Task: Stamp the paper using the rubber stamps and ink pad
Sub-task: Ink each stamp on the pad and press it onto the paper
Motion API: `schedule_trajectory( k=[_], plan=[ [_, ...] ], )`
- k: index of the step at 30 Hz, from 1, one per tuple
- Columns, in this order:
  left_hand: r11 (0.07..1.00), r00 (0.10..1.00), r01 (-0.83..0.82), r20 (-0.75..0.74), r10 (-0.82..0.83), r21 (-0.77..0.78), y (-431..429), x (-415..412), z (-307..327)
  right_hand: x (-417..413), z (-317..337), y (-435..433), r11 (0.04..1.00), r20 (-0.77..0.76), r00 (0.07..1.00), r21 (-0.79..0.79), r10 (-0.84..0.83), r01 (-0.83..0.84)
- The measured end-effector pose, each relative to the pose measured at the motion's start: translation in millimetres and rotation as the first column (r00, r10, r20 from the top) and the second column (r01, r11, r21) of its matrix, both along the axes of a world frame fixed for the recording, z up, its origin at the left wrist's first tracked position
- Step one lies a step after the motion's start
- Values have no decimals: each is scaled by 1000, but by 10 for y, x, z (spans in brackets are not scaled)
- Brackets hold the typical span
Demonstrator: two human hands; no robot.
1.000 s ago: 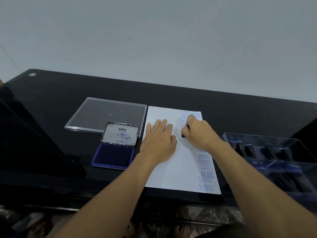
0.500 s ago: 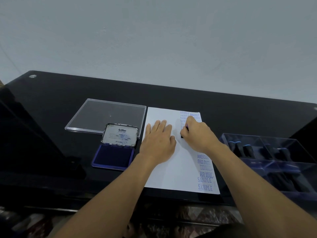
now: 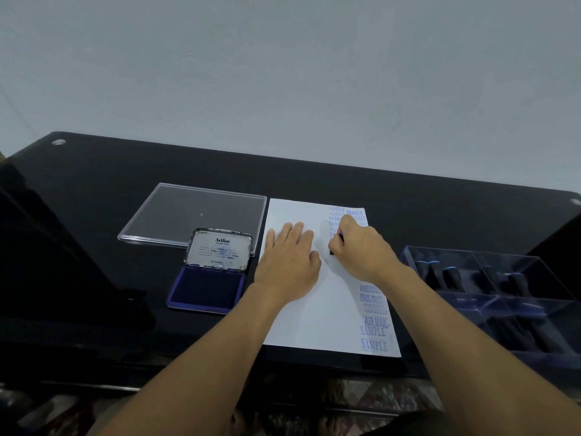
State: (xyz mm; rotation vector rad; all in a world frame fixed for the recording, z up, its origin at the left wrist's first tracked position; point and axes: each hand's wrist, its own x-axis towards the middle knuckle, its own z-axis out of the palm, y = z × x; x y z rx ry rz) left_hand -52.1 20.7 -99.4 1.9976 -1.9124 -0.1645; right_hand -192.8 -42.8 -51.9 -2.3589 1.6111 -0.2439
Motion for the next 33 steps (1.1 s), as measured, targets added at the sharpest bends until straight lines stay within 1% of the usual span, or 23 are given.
schedule_trajectory(
  k=[4, 12, 17, 21, 27, 33],
  plan=[
    [1000, 1000, 3, -4, -3, 9, 2, 1, -4, -2, -3, -9, 1000, 16, 1000, 12, -10, 10],
    [1000, 1000, 7, -8, -7, -4, -6, 15, -13, 14, 47, -20, 1000, -2, 1000, 15, -7, 7],
    [1000, 1000, 6, -13, -6, 16, -6, 18, -33, 19, 62, -10, 1000, -10, 1000, 17, -3, 3],
    [1000, 1000, 4, -5, -4, 13, -12, 13, -40, -7, 112, -56, 998, -24, 1000, 58, 17, -15],
    [999, 1000, 3, -26, -2, 34, -16, 19, -41, -112, 384, -137, 998, 178, 982, 3, -60, 60],
    [999, 999, 3, -40, -2, 34, -24, 25, -28, -219, 552, -190, 996, 227, 970, -30, -81, 90]
  ],
)
